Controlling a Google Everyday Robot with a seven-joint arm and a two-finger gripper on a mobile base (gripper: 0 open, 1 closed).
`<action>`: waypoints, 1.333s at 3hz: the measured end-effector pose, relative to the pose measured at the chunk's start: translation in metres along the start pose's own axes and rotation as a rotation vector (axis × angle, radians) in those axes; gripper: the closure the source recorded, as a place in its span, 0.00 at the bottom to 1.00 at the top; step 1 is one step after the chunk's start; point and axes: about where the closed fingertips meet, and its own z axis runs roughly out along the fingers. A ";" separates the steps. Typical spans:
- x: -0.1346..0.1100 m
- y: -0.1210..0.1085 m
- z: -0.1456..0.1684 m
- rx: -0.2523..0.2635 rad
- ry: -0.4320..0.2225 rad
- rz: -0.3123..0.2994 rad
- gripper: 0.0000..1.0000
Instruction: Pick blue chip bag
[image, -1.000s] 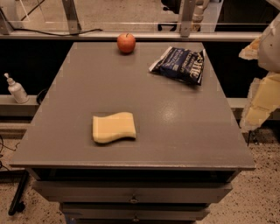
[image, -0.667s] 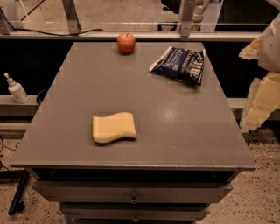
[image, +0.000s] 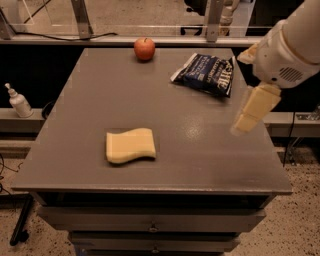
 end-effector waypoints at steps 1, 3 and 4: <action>-0.030 -0.042 0.044 0.048 -0.123 -0.012 0.00; -0.040 -0.134 0.112 0.175 -0.202 -0.006 0.00; -0.020 -0.168 0.148 0.195 -0.150 0.005 0.00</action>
Offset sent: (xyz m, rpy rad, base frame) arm 0.1960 0.0544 -0.0413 0.2358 -0.2692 0.0176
